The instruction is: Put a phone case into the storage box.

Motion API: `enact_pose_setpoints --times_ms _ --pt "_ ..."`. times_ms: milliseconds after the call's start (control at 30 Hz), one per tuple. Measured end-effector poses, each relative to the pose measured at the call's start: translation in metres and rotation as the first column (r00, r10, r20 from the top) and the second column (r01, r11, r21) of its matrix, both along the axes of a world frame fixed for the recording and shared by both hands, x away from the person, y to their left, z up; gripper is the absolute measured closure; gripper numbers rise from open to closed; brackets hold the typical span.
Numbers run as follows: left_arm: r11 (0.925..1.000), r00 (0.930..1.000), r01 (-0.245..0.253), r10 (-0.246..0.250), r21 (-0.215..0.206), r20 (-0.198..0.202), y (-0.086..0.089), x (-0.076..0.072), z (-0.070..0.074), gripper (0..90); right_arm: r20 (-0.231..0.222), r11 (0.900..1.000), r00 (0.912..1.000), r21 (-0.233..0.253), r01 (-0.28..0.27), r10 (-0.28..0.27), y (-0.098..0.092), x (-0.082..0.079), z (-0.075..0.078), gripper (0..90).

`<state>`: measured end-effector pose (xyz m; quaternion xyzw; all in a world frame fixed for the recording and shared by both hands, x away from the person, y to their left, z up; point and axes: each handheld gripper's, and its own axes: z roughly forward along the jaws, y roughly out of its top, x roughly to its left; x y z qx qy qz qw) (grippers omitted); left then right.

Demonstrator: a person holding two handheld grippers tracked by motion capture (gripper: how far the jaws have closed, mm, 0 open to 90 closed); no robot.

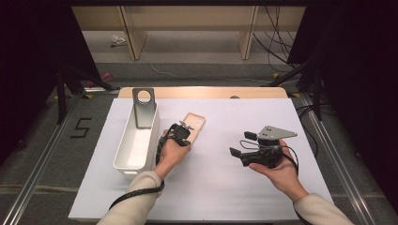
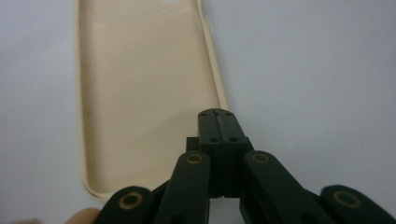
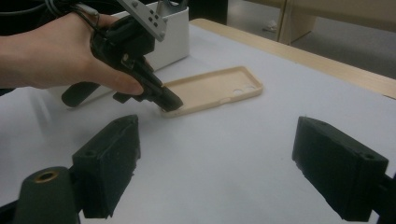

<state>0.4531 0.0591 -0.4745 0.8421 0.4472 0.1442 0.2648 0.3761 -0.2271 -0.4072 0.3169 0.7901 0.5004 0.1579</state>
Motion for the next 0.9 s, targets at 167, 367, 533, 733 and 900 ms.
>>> enact_pose_setpoints --times_ms 167,367,533,733,900 --pt "0.9999 0.9999 0.011 -0.011 -0.012 -0.003 -0.006 -0.001 0.000 89.9 -0.001 1.000 1.0000 -0.001 0.002 -0.002 0.000 0.000 0.000 16.1" --pt "0.9996 0.9996 0.028 -0.028 -0.008 -0.002 -0.012 -0.001 0.000 89.9 0.000 1.000 1.0000 -0.002 0.003 -0.003 -0.001 0.000 0.000 16.1" --pt "0.9993 0.9993 0.036 -0.036 -0.002 0.002 -0.017 -0.001 0.000 89.9 0.001 1.000 1.0000 -0.001 0.003 -0.003 -0.001 0.000 0.000 16.1" --pt "0.9992 0.9992 0.041 -0.041 -0.002 0.000 -0.020 0.000 0.000 89.8 -0.001 1.000 1.0000 0.000 0.004 -0.004 -0.001 0.000 0.000 16.1" --pt "0.9993 0.9993 0.036 -0.036 -0.010 -0.001 -0.024 0.001 0.000 89.8 0.001 1.000 1.0000 0.000 0.003 -0.003 0.000 0.000 0.000 16.1"
